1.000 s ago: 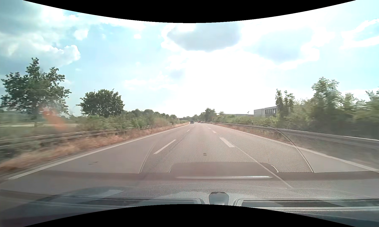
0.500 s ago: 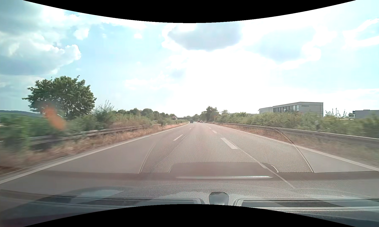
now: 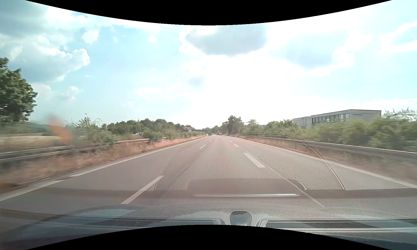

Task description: Follow the waypoints while adhering to traffic rules and regulations

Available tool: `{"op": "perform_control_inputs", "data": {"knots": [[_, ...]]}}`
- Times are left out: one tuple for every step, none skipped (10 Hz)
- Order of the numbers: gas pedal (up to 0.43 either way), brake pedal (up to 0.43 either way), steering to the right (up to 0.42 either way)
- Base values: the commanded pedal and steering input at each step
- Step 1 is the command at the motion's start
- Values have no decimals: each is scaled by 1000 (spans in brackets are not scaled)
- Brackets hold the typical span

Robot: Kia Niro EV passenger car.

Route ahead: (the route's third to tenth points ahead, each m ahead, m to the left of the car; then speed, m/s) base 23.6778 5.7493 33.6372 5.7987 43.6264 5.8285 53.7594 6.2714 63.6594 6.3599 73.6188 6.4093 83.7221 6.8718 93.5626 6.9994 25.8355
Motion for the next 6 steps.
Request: {"op": "perform_control_inputs", "data": {"knots": [[299, 0, -2], [299, 0, -3], [299, 0, -3], [299, 0, -3], [299, 0, -3], [299, 0, -3]]}}
